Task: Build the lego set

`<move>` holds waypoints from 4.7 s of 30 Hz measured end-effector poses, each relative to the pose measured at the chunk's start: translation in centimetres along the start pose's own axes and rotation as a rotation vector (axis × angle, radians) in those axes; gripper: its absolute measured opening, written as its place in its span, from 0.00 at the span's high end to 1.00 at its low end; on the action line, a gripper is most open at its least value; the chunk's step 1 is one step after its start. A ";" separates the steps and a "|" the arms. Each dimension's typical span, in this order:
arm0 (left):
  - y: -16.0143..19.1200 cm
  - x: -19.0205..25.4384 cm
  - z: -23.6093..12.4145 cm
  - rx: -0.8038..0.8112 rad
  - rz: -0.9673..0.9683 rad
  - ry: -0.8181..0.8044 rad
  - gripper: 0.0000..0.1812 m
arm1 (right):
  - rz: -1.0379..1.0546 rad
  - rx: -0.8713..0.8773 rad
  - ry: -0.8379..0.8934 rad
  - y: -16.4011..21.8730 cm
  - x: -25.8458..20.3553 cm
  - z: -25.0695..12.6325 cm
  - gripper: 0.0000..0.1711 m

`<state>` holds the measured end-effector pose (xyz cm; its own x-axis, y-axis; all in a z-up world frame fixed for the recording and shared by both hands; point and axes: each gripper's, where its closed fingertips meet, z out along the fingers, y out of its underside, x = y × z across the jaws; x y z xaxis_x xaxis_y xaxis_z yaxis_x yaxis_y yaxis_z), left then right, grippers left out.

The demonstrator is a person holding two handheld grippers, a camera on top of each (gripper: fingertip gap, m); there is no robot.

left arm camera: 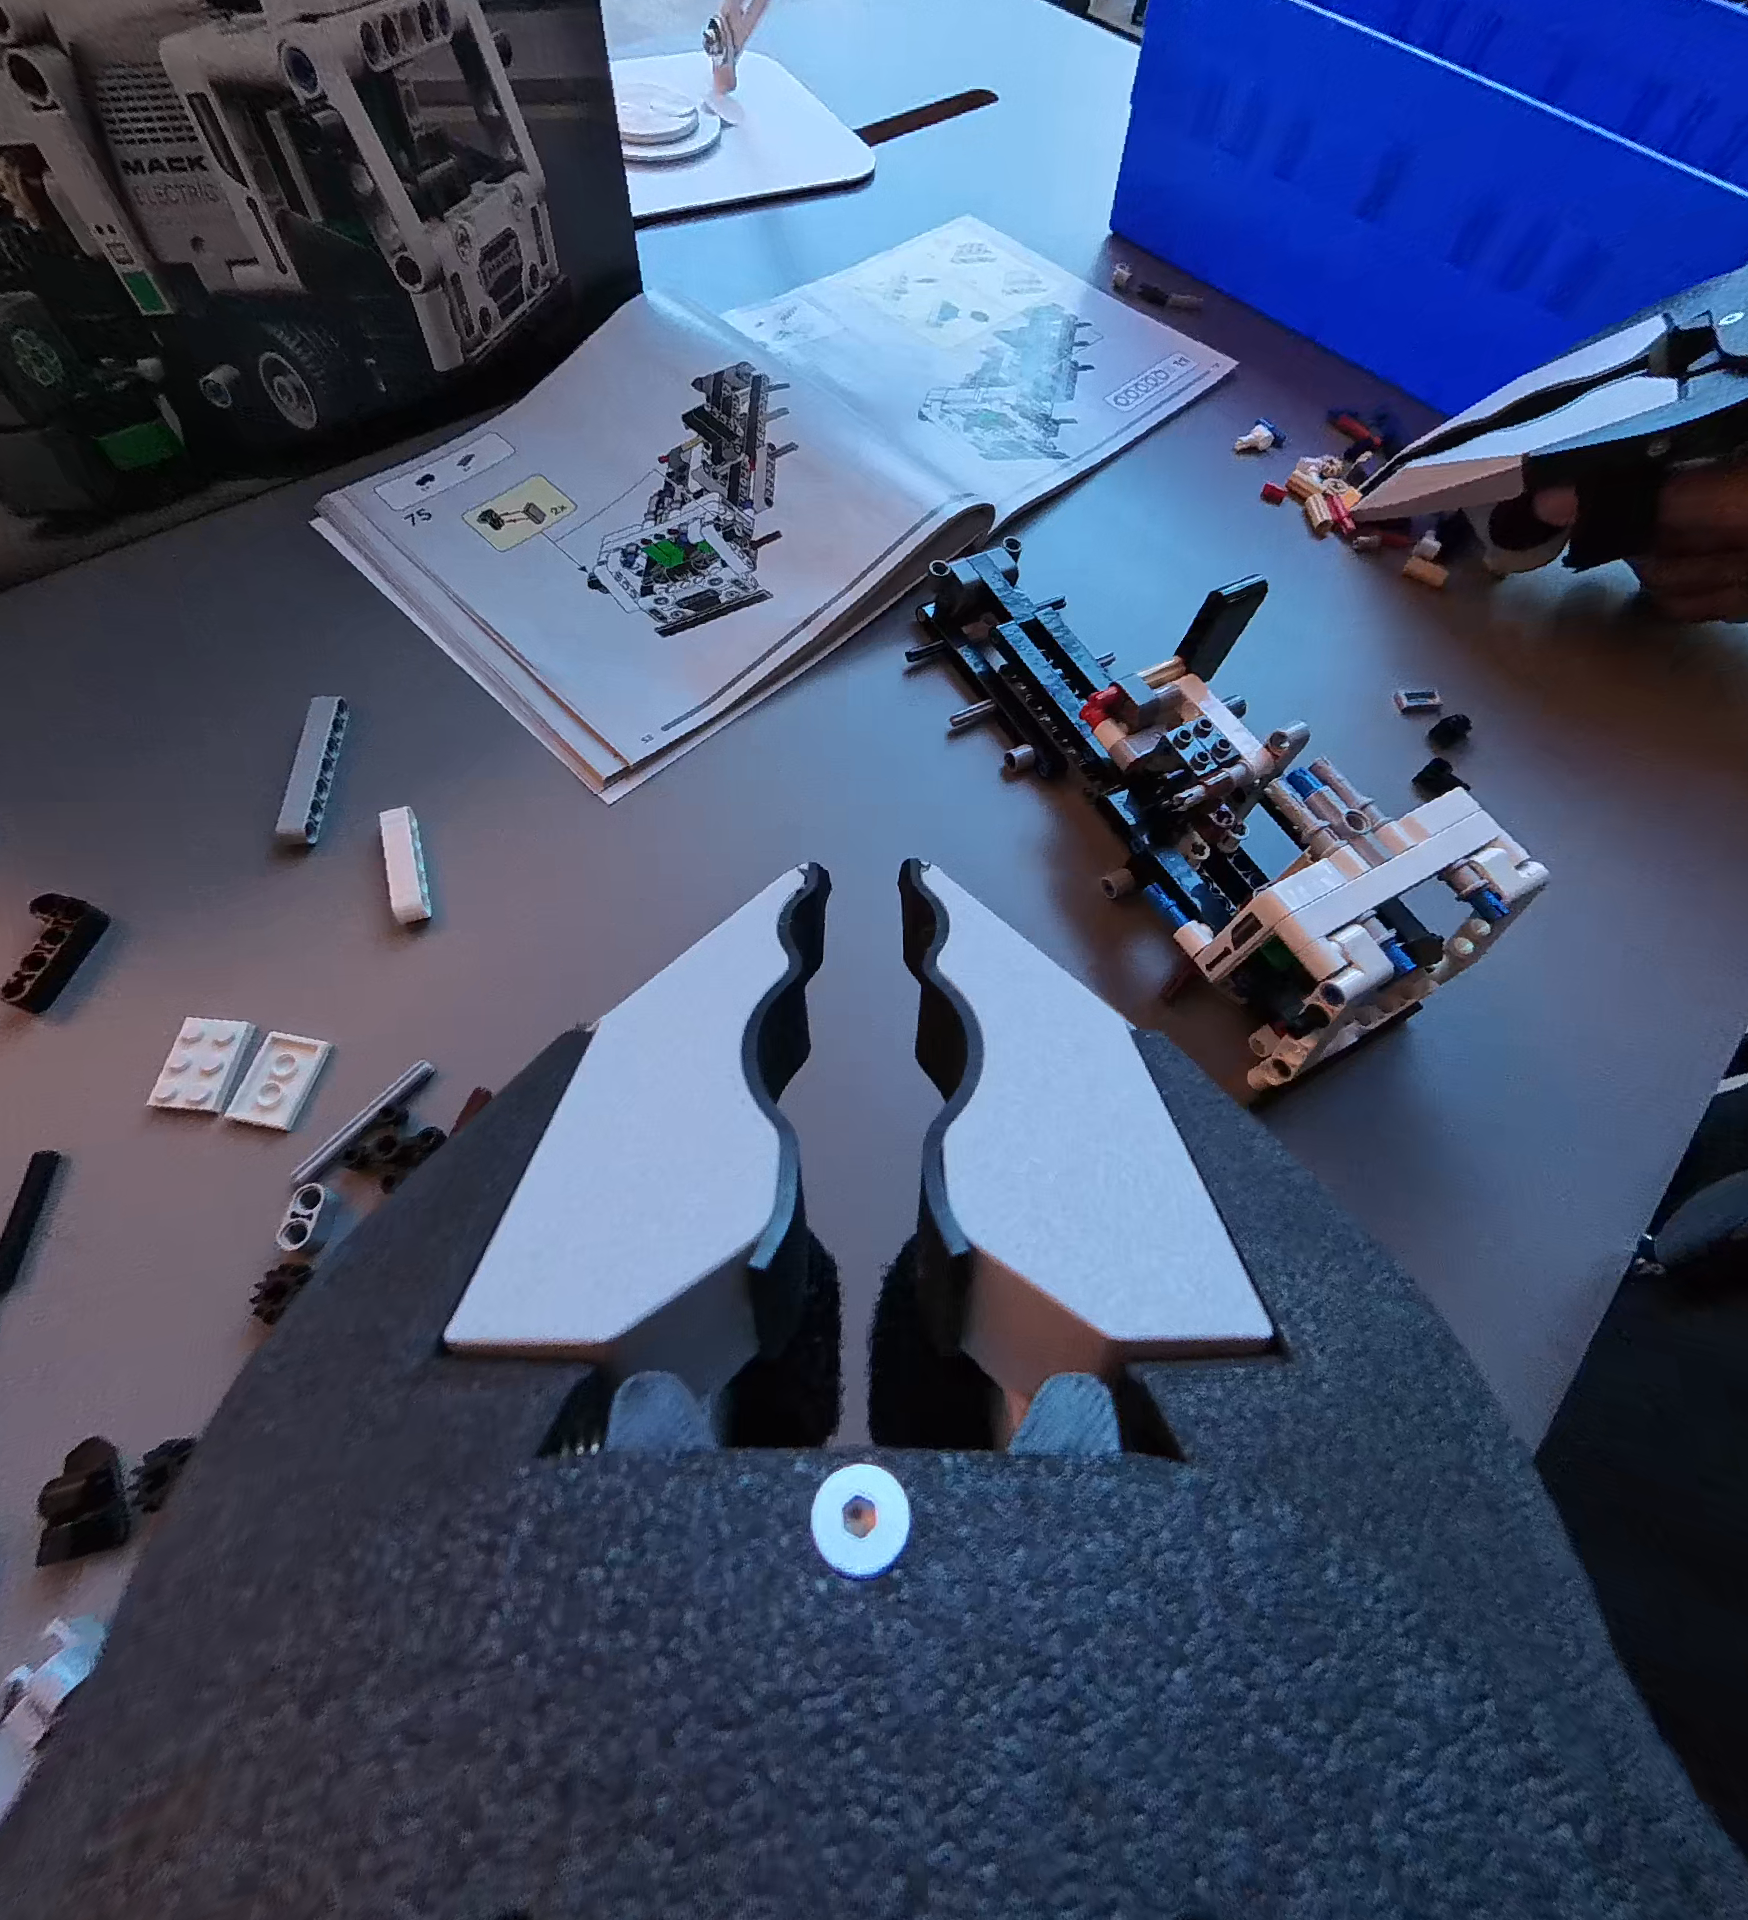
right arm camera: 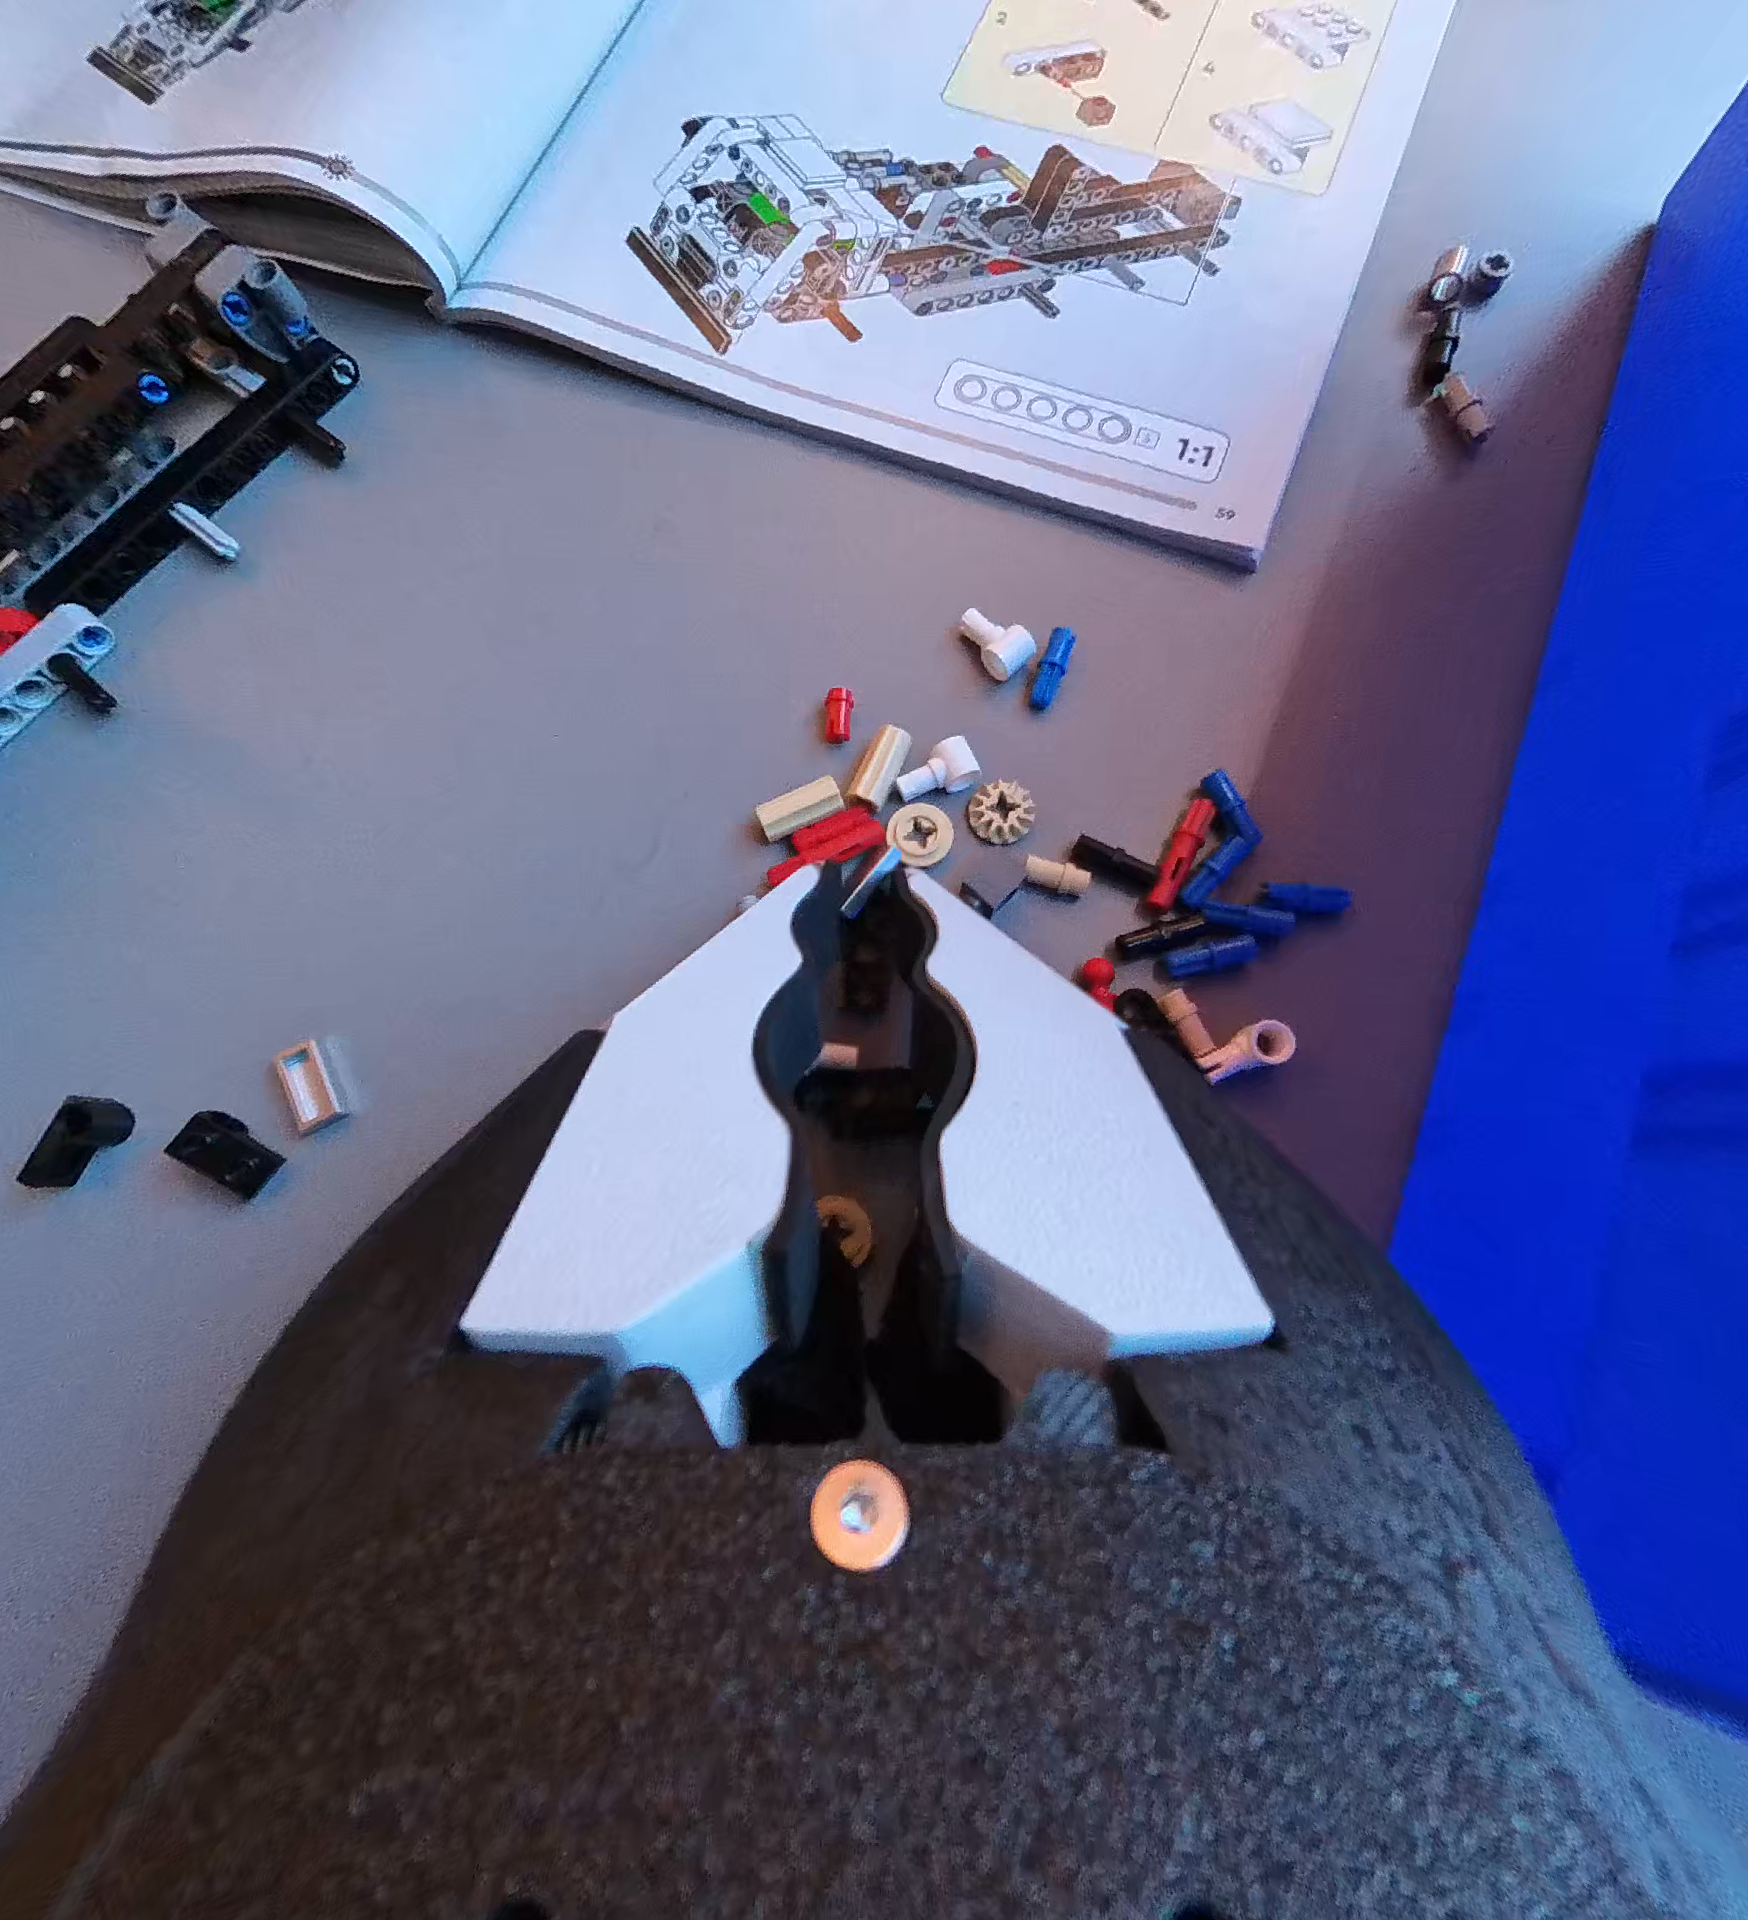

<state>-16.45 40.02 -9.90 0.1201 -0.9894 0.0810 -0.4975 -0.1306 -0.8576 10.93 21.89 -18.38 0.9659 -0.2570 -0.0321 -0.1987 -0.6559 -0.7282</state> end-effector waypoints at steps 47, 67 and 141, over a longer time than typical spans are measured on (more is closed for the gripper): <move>0.2 3.4 0.1 0.022 0.052 0.102 0.92 | -0.139 0.027 -0.240 3.4 -12.7 -4.6 0.93; -2.5 6.5 -0.1 0.142 0.224 0.302 0.87 | 0.219 0.183 -0.413 -1.2 -15.9 -4.9 0.98; -8.7 13.0 -2.5 0.330 0.724 0.576 0.95 | 0.628 0.102 -1.819 -13.2 -26.7 -12.3 0.97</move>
<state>-12.72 28.16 -0.12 -0.6003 -0.7141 -0.3602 -0.0103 0.4573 -0.8893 -14.26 28.61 0.50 -0.2299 0.5770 -0.7837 -0.5899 -0.7231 -0.3594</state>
